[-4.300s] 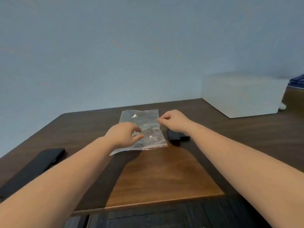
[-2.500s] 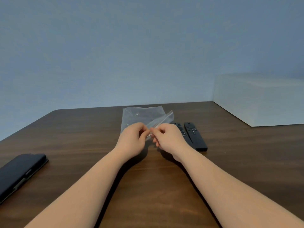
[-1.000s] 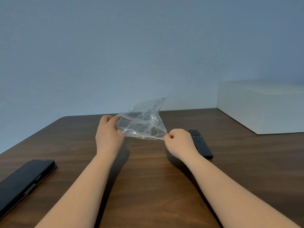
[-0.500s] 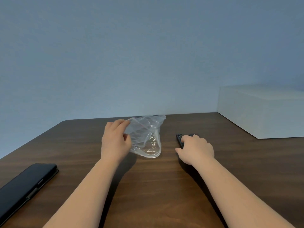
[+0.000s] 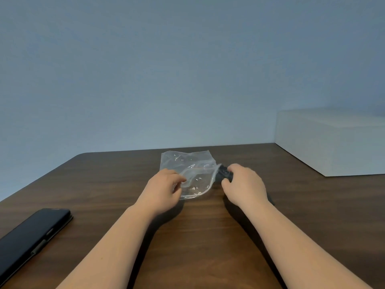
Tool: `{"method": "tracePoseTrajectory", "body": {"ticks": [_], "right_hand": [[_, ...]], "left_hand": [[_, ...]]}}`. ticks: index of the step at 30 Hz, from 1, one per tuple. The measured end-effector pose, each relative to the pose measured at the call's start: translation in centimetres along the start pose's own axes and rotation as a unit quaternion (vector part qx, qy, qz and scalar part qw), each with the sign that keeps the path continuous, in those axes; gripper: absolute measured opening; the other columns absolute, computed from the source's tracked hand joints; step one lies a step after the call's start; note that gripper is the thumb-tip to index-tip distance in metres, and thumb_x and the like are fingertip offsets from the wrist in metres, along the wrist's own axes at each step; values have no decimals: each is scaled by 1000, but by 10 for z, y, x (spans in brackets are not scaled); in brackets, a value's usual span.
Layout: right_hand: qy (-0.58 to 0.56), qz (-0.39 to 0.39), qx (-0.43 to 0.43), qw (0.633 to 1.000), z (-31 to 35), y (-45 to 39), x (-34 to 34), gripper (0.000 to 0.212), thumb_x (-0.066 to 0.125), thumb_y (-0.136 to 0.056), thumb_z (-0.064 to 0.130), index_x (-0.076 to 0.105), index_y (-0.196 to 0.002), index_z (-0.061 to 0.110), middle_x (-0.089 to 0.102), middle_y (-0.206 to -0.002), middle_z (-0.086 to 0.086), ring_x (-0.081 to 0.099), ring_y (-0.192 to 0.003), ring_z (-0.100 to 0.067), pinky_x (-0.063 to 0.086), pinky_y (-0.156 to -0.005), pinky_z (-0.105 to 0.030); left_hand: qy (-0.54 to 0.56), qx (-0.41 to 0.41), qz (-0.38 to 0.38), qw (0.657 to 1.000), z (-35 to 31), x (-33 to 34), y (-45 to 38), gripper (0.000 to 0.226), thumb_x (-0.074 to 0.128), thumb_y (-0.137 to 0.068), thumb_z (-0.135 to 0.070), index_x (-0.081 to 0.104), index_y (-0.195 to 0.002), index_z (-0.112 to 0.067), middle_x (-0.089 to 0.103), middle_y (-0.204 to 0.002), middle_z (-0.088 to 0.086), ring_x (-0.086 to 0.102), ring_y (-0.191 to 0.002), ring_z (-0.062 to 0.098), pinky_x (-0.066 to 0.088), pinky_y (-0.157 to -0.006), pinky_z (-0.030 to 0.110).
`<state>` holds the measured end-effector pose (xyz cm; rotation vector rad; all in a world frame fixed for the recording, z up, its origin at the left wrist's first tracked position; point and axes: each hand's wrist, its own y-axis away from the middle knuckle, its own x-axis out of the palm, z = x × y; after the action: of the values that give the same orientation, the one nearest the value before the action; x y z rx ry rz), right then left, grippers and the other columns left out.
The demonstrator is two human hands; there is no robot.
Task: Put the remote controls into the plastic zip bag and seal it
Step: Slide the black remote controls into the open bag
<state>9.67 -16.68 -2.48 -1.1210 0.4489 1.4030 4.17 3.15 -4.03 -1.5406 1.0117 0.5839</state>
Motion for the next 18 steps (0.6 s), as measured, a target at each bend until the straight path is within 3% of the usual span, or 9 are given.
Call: {"method": "tracePoseTrajectory", "body": {"ticks": [3, 5, 9, 13, 18], "right_hand": [[-90, -135, -50, 986, 5, 3, -10, 27, 52, -92, 25, 60, -115, 15, 64, -105, -7, 59, -91, -23, 45, -69, -30], [-167, -173, -90, 966, 10, 6, -14, 28, 56, -91, 24, 62, -117, 15, 66, -110, -4, 58, -98, -19, 44, -76, -27], [-223, -146, -146, 953, 17, 11, -10, 28, 64, -87, 22, 66, -114, 18, 68, -111, 4, 52, -97, -2, 38, -84, -14], [-222, -133, -189, 947, 18, 13, -9, 18, 68, -84, 20, 73, -101, 19, 68, -98, 11, 52, -90, 4, 33, -77, 7], [-226, -104, -226, 942, 18, 15, -8, 10, 70, -81, 21, 73, -90, 18, 65, -88, 10, 56, -82, 5, 43, -76, -2]], "left_hand": [[-10, -19, -3, 1000, 2, 2, 0, 36, 51, -84, -10, 58, -118, -19, 64, -105, 3, 50, -99, 21, 46, -88, 34], [-30, -30, 19, 999, 3, 4, 0, 42, 49, -85, -14, 49, -127, -24, 60, -114, 0, 45, -106, 21, 42, -92, 32], [-47, -64, 42, 996, 9, 7, 0, 48, 43, -90, -13, 38, -135, -29, 55, -127, 0, 40, -114, 25, 42, -96, 38], [-2, -127, -15, 992, 15, 7, -2, 45, 43, -91, -8, 42, -133, -22, 59, -118, 6, 50, -107, 26, 48, -88, 39], [12, -161, -71, 984, 19, 5, -3, 47, 44, -87, -2, 42, -133, -15, 56, -119, 11, 51, -108, 29, 48, -88, 42]]}}
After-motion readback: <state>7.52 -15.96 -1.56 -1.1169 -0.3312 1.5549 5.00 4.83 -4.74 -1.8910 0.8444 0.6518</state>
